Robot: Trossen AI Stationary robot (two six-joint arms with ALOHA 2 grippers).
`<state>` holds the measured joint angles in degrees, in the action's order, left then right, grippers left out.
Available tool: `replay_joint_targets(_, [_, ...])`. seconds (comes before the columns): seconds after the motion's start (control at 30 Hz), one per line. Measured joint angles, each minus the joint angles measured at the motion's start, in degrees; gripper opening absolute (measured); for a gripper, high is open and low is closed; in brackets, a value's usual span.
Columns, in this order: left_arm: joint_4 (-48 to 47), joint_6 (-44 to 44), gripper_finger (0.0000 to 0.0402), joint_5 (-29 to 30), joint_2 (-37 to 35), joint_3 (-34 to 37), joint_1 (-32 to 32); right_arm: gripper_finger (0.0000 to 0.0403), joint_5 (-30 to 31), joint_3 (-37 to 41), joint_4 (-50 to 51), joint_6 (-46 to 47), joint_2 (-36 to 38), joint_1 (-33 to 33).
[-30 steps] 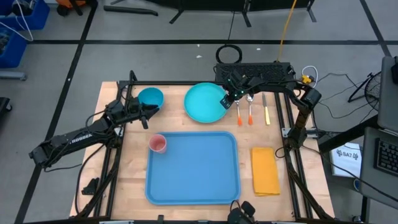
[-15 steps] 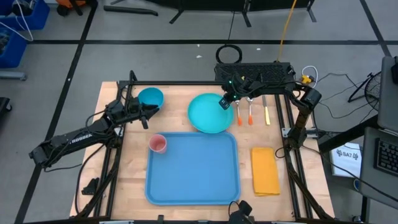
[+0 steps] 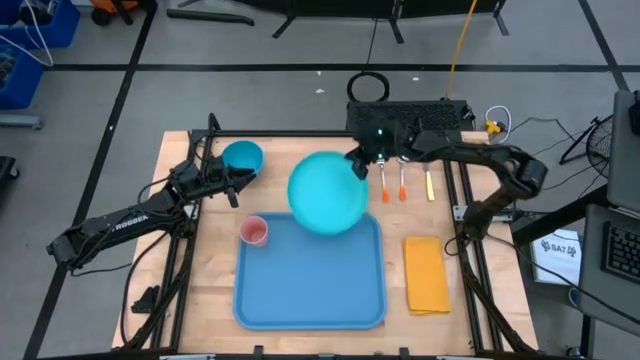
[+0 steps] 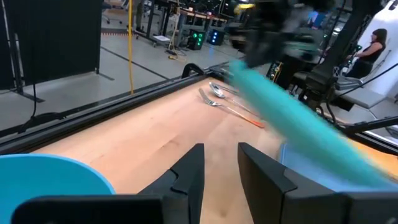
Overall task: Set up tray
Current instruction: Put the blue plate to the bottom right of the pink cup on the blue serving tray
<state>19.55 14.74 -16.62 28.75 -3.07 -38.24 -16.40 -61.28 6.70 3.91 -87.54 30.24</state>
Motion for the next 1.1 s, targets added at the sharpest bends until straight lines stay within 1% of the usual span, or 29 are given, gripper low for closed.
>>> replay_joint_targets(0.1, [0.00,0.00,0.0102,0.02,0.00,0.00,0.00,0.0001,0.63,0.00,2.80,-0.03,2.46,-5.52])
replay_joint_targets(0.2, [0.05,0.02,0.0102,0.00,0.00,0.00,0.00,0.0001,5.49,0.05,5.69,0.50,2.67,-11.21])
replay_joint_targets(0.27, [0.03,0.40,0.0102,-0.02,0.00,0.00,0.00,0.0001,7.40,0.79,4.77,1.64,1.68,-14.83])
replay_joint_targets(0.37, [0.06,0.82,0.0102,-0.02,0.00,0.00,0.00,0.0001,7.75,1.61,2.22,3.20,-0.50,-19.83])
replay_joint_targets(0.43, [0.06,0.83,0.0102,-0.02,0.00,0.00,0.00,0.0000,7.63,2.00,0.75,4.48,-1.56,-22.36])
replay_joint_targets(0.5, [0.06,0.87,0.0102,-0.04,0.00,0.00,0.01,0.0000,8.85,2.01,-0.39,5.45,-2.32,-24.31])
replay_joint_targets(0.57, [0.05,0.92,0.0102,-0.14,0.00,0.00,0.00,0.0000,9.45,2.01,-0.41,6.06,-2.71,-25.77])
replay_joint_targets(0.67, [0.07,0.92,0.0102,-0.56,0.00,0.00,0.02,0.0000,12.12,2.02,-0.53,6.02,-3.39,-27.57])
replay_joint_targets(0.9, [0.07,0.92,0.0102,-1.14,0.02,0.00,0.07,0.0000,11.98,3.45,-1.36,8.07,-5.51,-27.95])
replay_joint_targets(1.1, [0.35,0.85,0.0102,-1.32,0.04,0.00,0.13,0.0000,11.91,6.29,-2.94,10.44,-5.45,-28.22])
